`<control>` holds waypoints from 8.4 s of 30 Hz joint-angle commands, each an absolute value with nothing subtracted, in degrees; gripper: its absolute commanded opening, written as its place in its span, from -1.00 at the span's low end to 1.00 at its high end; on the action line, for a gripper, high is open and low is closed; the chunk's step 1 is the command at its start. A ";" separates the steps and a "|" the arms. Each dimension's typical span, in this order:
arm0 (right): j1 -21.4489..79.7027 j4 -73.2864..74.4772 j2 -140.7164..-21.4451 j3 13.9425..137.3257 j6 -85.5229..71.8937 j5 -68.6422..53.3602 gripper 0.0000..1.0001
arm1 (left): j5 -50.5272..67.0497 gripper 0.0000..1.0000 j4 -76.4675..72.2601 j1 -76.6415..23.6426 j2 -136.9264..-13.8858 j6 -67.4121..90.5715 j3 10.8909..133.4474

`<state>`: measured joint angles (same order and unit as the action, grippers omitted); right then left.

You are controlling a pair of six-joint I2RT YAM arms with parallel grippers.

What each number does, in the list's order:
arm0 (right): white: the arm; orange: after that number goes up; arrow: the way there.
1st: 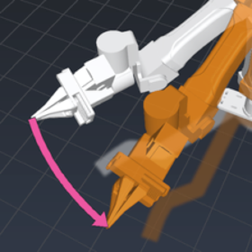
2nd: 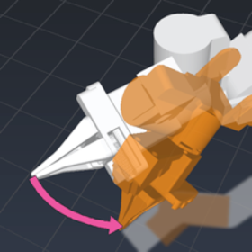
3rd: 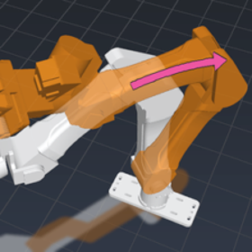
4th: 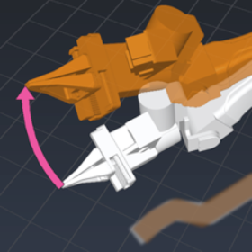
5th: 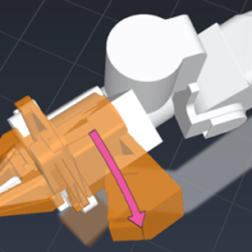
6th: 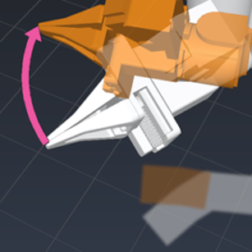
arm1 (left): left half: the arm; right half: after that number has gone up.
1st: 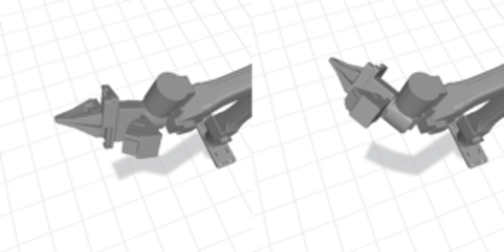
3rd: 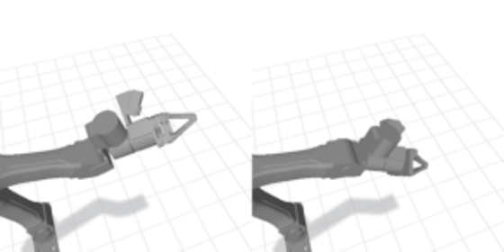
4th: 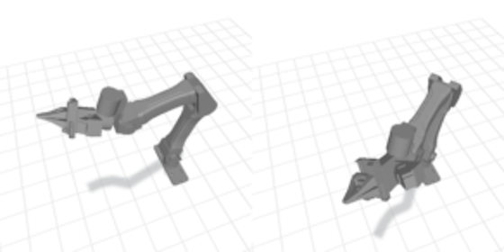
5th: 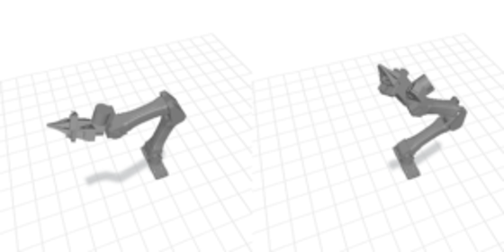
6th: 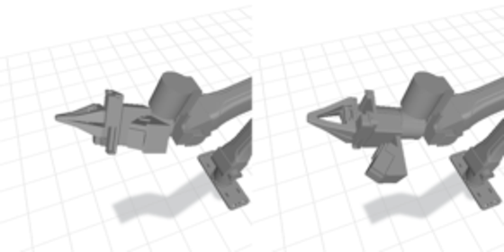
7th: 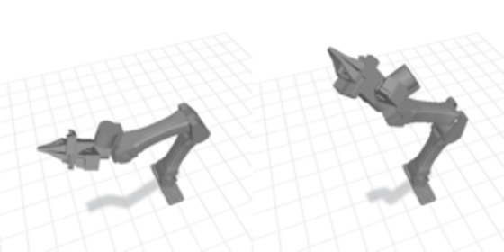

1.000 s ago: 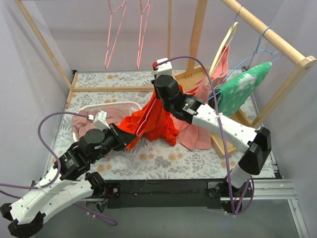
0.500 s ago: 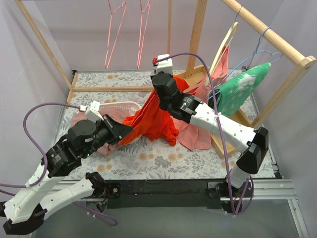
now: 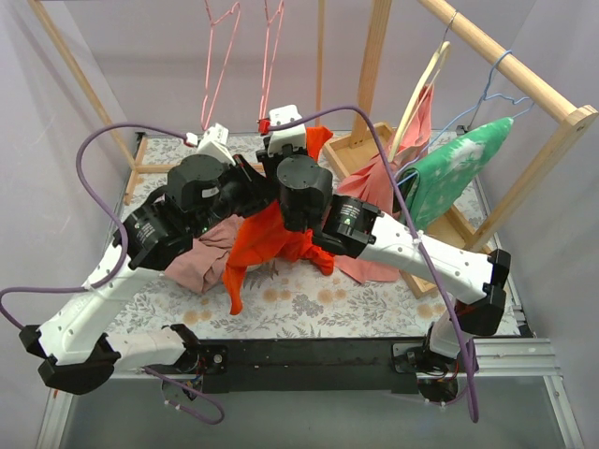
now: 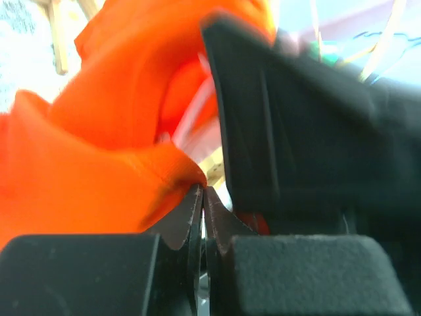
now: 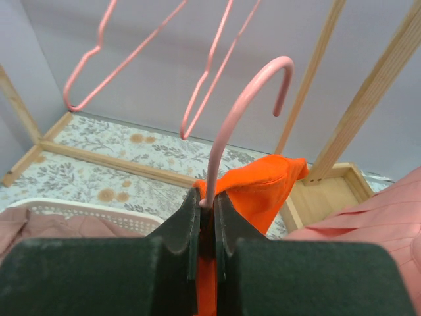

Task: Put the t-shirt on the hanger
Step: Place the T-shirt on the hanger, then place the hanger at the clothesline.

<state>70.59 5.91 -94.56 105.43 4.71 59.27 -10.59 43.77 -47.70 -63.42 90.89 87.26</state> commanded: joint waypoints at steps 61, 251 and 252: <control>64.07 26.19 -98.27 122.96 -4.30 39.03 -0.97 | -6.50 -0.58 58.74 -43.42 -59.68 74.80 85.44; 49.92 8.97 -117.41 128.31 -25.76 17.75 -0.97 | -10.81 -1.00 11.25 3.43 -79.52 55.46 94.03; 49.92 8.27 -118.99 129.28 -24.27 18.36 -0.97 | -10.38 -1.00 11.42 3.43 -80.76 56.07 96.65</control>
<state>49.95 14.28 -116.40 123.66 -25.34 13.21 -13.98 15.42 1.69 -77.93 53.34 88.60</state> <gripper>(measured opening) 0.031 0.103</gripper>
